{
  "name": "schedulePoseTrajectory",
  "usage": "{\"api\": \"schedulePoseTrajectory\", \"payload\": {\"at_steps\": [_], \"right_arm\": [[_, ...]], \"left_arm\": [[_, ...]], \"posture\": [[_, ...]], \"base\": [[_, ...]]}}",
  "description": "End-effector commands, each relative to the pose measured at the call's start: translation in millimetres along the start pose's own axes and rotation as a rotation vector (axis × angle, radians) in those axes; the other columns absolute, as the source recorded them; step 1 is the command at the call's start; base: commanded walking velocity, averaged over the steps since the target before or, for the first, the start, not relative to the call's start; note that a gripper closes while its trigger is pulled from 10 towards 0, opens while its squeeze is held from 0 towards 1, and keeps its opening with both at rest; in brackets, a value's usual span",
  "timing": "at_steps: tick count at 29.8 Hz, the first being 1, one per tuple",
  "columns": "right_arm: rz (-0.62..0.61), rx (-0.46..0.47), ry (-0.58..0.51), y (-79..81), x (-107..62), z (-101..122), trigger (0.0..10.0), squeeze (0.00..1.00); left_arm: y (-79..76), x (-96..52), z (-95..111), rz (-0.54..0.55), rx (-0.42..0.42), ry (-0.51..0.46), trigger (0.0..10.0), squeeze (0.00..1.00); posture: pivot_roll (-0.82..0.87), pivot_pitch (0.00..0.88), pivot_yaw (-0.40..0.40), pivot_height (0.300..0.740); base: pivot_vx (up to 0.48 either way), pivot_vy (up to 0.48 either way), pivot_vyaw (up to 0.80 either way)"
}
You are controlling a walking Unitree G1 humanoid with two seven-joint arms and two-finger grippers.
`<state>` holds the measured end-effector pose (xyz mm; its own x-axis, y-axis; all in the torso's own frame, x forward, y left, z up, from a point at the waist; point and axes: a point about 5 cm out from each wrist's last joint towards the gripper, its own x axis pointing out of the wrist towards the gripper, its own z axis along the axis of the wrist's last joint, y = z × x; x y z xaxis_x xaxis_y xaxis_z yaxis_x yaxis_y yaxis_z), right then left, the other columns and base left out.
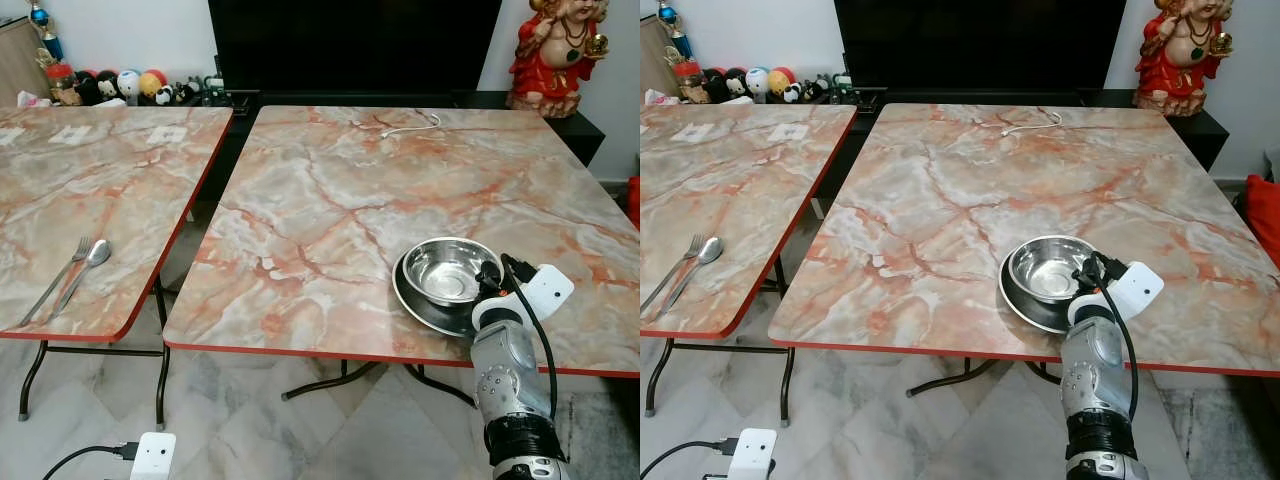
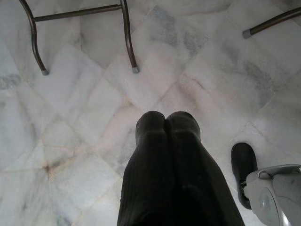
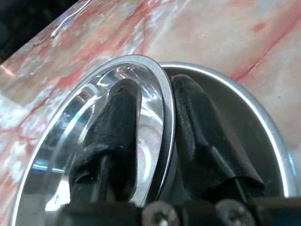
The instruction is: Setting the table
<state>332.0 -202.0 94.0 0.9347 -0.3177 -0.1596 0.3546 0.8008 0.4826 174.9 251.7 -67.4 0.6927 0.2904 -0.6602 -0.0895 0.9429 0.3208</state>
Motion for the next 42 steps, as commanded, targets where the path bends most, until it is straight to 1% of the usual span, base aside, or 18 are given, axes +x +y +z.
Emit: {"api": "schedulePoseTrajectory", "payload": {"at_steps": [1,2,3,8,17,18,19,20,24,25,26,27,31,34,35,37,39,42], "right_arm": [[-0.01,-0.063,0.004,-1.5,-0.4,-2,10.0,0.0],[-0.025,-0.124,0.014,-3.1,-0.2,-4,10.0,0.0],[-0.03,-0.14,0.019,-3.9,-0.1,-5,10.0,0.0],[-0.042,-0.133,0.033,-6.0,-0.4,-8,10.0,0.0],[-0.058,-0.167,0.051,-8.6,-1.4,-12,10.0,0.0],[-0.059,-0.164,0.048,-8.7,-1.5,-12,10.0,0.38],[-0.062,-0.165,0.046,-9.0,-1.5,-11,10.0,0.38],[-0.066,-0.165,0.046,-9.4,-1.4,-11,10.0,1.0],[-0.07,-0.155,0.035,-9.4,-1.4,-9,10.0,1.0],[-0.073,-0.15,0.029,-9.4,-1.4,-9,10.0,0.6],[-0.077,-0.147,0.023,-9.6,-1.5,-8,10.0,0.02],[-0.085,-0.142,0.013,-10.2,-1.6,-7,10.0,0.0],[-0.078,-0.133,-0.003,-8.9,-3.2,-5,10.0,0.0],[-0.083,-0.123,-0.06,-8.2,-7.6,-1,10.0,0.0],[-0.081,-0.139,-0.099,-8.0,-10.7,3,10.0,0.0],[-0.079,-0.145,-0.11,-7.8,-11.7,3,10.0,0.0],[-0.063,-0.194,-0.148,-6.4,-15.4,6,10.0,0.0],[-0.048,-0.222,-0.188,-4.1,-21.8,8,10.0,0.0]], "left_arm": [[0.1,-0.7,-2,-0.003,-0.004,0.003,10.0,0.0],[0.0,-0.7,-2,-0.005,-0.008,0.001,10.0,0.0],[-0.2,-0.7,-2,-0.006,-0.009,0.0,10.0,0.0],[-0.3,-0.5,-1,-0.005,-0.008,-0.004,10.0,0.0],[0.3,-0.3,0,-0.003,-0.009,-0.007,10.0,0.0],[0.3,-0.3,0,-0.003,-0.009,-0.007,10.0,0.0],[0.4,-0.3,0,-0.003,-0.008,-0.007,10.0,0.0],[0.6,-0.2,0,-0.003,-0.008,-0.007,10.0,0.0],[0.8,-0.1,0,-0.002,-0.008,-0.008,10.0,0.0],[0.9,-0.1,0,-0.002,-0.007,-0.009,10.0,0.0],[1.1,0.0,0,-0.002,-0.008,-0.009,10.0,0.0],[1.3,0.0,1,-0.001,-0.007,-0.008,10.0,0.0],[1.6,0.1,1,-0.002,-0.007,-0.008,10.0,0.0],[1.7,0.3,1,-0.001,-0.008,-0.01,10.0,0.0],[1.7,0.4,1,0.0,-0.01,-0.01,10.0,0.0],[1.7,0.4,1,0.0,-0.01,-0.011,10.0,0.0],[1.7,0.5,2,-0.001,-0.01,-0.011,10.0,0.0],[1.0,0.5,2,0.0,-0.009,-0.014,10.0,0.0]], "posture": [[0.0,0.0,0.007,0.74],[0.0,0.0,0.007,0.74],[0.0,0.0,0.007,0.74],[0.0,0.0,0.006,0.74],[0.0,0.0,0.007,0.74],[0.0,0.0,0.007,0.74],[0.0,0.0,0.007,0.74],[0.0,0.0,0.008,0.74],[0.0,0.0,0.008,0.74],[0.0,0.0,0.008,0.74],[0.0,0.0,0.008,0.74],[0.0,0.0,0.009,0.74],[0.0,0.0,0.009,0.74],[0.0,0.0,0.007,0.74],[0.0,0.0,0.006,0.74],[0.0,0.0,0.006,0.74],[-0.01,0.0,0.007,0.74],[-0.01,0.0,0.005,0.74]], "base": [[0.0,0.0,0.0],[0.0,0.0,0.0],[0.0,0.0,0.0],[0.0,0.0,0.0],[0.0,0.0,0.0],[0.0,0.0,0.0],[0.0,0.0,0.0],[0.0,0.0,0.0],[0.0,0.0,0.0],[0.0,0.0,0.0],[0.0,0.0,0.0],[0.0,0.0,0.0],[0.0,0.0,0.0],[0.0,0.0,0.0],[0.0,0.0,0.0],[0.0,0.0,0.0],[0.0,0.0,0.0],[0.0,0.0,0.0]]}}
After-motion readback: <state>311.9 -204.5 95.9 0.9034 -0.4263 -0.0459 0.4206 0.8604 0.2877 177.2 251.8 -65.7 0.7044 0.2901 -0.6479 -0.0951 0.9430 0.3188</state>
